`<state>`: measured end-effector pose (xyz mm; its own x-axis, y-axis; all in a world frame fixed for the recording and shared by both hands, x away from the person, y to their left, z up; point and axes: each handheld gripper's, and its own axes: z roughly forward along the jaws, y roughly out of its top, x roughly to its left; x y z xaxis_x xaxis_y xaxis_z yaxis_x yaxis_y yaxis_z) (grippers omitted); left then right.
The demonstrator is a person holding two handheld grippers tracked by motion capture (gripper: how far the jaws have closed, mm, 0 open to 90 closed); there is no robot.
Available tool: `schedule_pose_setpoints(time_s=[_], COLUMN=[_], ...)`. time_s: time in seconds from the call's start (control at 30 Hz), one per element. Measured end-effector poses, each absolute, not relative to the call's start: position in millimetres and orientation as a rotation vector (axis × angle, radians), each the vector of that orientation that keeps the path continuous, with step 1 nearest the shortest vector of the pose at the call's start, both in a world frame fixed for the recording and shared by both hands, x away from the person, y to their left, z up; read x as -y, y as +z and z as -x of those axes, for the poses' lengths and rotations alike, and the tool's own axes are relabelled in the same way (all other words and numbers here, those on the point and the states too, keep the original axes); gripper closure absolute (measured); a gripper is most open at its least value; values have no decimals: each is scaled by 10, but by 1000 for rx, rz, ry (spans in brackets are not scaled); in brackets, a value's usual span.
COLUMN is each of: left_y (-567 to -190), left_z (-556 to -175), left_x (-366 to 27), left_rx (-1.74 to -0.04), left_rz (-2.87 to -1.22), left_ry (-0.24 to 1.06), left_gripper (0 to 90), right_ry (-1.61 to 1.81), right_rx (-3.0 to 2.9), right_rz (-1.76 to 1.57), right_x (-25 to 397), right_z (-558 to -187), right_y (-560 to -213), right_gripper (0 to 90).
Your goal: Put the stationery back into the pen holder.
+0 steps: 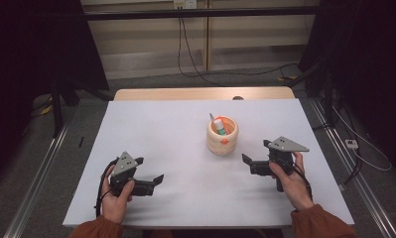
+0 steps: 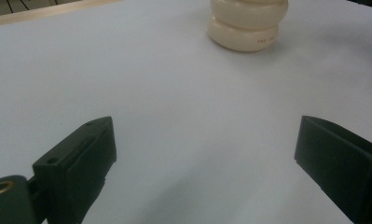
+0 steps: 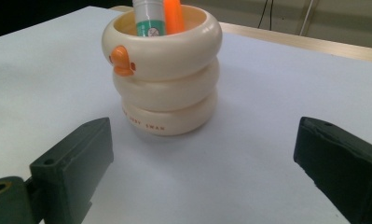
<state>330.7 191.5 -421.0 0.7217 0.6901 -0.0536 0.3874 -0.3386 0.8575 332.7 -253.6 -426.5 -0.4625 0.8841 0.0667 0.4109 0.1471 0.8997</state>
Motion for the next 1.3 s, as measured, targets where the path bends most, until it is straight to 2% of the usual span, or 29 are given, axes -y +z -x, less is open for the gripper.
schedule_pose_setpoints(time_s=[1.3], left_y=[-4200], left_z=[-3232], left_x=[-1938], left_rx=[-827], left_rz=[-1959], left_ry=[401], left_gripper=[53], right_ry=[1229], right_rx=[-1885], right_rz=[-1326], right_x=[3075], right_z=[-2865], right_y=[-4488], right_gripper=[46])
